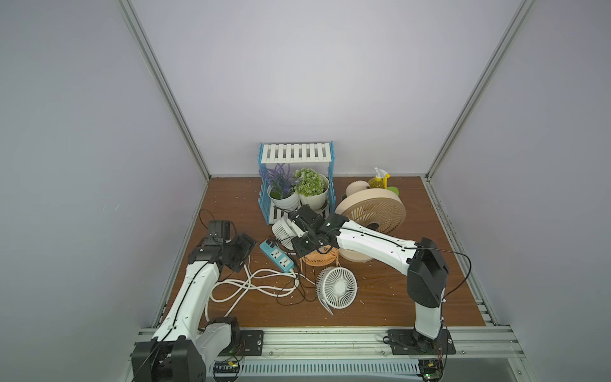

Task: Unplug the desk fan from the power strip
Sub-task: Move the socket to the center of the board, then place the plug at the center of the board.

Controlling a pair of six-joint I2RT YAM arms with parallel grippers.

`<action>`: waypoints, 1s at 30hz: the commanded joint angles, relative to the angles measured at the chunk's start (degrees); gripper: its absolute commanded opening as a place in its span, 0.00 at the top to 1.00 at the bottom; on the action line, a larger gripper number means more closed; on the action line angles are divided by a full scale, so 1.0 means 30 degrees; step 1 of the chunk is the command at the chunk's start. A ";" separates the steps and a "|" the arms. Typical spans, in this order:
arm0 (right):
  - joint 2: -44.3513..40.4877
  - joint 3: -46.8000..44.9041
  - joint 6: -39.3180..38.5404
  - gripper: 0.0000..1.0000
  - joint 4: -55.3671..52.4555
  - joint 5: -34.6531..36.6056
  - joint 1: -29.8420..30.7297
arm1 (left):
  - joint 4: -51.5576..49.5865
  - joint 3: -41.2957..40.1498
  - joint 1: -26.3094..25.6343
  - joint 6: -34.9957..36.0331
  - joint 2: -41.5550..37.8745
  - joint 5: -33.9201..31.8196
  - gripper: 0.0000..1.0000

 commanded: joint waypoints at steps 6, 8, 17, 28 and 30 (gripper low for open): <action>-0.1353 -0.0810 0.0709 1.00 0.0843 0.0697 -0.0632 | 0.1089 -0.0902 -0.4373 -0.1319 0.1452 -0.0481 0.28; -0.1457 -0.0904 0.0717 1.00 0.0844 0.0717 -0.0651 | 0.1441 -0.0569 -0.5303 -0.1254 0.2351 -0.0521 0.22; -0.2031 -0.1693 0.1226 1.00 0.1193 0.1250 -0.0788 | 0.2133 0.0575 -0.6500 -0.1023 0.5140 -0.1070 0.08; -0.2370 -0.2129 0.1258 1.00 0.1226 0.1393 -0.0967 | 0.2985 0.1602 -0.6499 0.0473 0.7905 -0.0766 0.16; -0.2400 -0.2248 0.1269 1.00 0.1223 0.1378 -0.0979 | 0.2894 0.1645 -0.6507 0.0716 0.8252 -0.0834 0.15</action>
